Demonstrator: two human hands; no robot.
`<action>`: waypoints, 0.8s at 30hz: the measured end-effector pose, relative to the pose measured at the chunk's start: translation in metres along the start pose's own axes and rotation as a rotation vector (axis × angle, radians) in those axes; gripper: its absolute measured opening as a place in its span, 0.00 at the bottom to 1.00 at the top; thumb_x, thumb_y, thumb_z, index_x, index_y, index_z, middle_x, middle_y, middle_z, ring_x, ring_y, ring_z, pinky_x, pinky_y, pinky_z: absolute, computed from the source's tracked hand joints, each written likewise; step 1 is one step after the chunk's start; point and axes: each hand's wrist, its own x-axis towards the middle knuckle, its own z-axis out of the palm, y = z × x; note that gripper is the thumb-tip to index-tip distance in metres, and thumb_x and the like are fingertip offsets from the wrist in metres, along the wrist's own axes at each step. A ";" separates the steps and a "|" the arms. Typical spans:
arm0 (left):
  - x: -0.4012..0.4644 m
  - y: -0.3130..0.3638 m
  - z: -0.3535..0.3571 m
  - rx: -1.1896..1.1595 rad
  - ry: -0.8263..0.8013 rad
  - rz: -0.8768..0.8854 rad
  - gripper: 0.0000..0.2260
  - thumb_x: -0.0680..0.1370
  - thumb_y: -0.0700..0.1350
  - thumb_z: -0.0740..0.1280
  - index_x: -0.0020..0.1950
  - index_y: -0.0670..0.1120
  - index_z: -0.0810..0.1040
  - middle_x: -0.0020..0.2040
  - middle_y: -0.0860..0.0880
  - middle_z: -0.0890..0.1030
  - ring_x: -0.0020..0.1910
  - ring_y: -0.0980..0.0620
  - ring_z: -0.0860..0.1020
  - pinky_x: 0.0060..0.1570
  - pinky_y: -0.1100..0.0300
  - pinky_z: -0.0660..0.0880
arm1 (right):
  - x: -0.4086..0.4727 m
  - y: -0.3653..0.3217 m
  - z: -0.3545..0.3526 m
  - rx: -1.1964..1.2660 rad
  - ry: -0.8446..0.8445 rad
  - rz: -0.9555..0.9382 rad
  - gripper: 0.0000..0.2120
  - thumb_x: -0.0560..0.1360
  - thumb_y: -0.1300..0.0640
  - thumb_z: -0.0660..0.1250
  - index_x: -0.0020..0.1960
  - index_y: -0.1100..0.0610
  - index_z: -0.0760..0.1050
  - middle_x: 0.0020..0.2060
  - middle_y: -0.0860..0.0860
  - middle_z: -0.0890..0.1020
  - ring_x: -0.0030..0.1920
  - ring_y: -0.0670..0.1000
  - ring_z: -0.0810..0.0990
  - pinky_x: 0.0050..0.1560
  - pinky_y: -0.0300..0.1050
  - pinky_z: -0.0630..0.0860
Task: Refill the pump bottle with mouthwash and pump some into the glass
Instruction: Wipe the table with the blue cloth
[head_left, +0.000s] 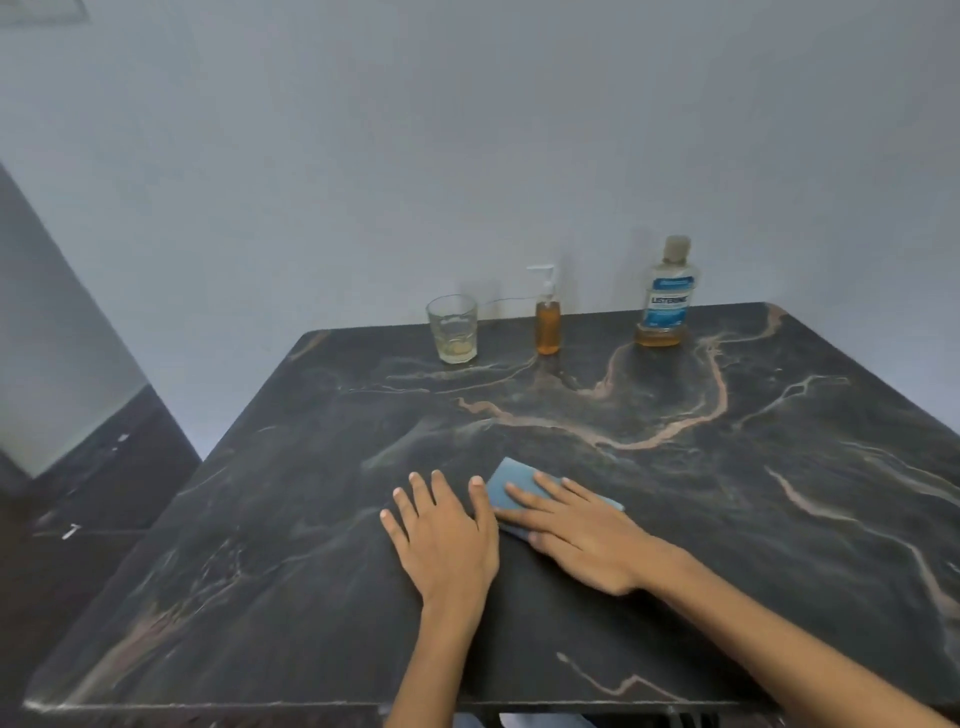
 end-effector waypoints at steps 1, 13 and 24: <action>0.003 -0.007 -0.002 -0.018 0.001 -0.008 0.28 0.81 0.59 0.46 0.76 0.45 0.56 0.77 0.44 0.56 0.77 0.44 0.51 0.74 0.46 0.44 | -0.013 0.002 -0.001 0.001 -0.009 -0.010 0.21 0.82 0.48 0.47 0.74 0.36 0.50 0.73 0.35 0.45 0.73 0.40 0.37 0.71 0.40 0.34; 0.027 -0.077 -0.023 -0.056 0.023 -0.078 0.29 0.81 0.59 0.46 0.76 0.44 0.57 0.78 0.44 0.55 0.77 0.43 0.50 0.74 0.45 0.42 | 0.103 0.022 -0.019 -0.080 0.083 0.381 0.22 0.82 0.48 0.43 0.76 0.42 0.48 0.77 0.48 0.48 0.76 0.53 0.45 0.74 0.52 0.44; 0.055 -0.132 -0.042 -0.001 0.111 -0.182 0.28 0.81 0.59 0.48 0.76 0.44 0.56 0.77 0.44 0.56 0.77 0.44 0.51 0.73 0.45 0.42 | 0.125 -0.106 0.030 -0.084 0.022 -0.229 0.21 0.82 0.48 0.47 0.75 0.41 0.51 0.76 0.44 0.50 0.75 0.48 0.43 0.73 0.44 0.39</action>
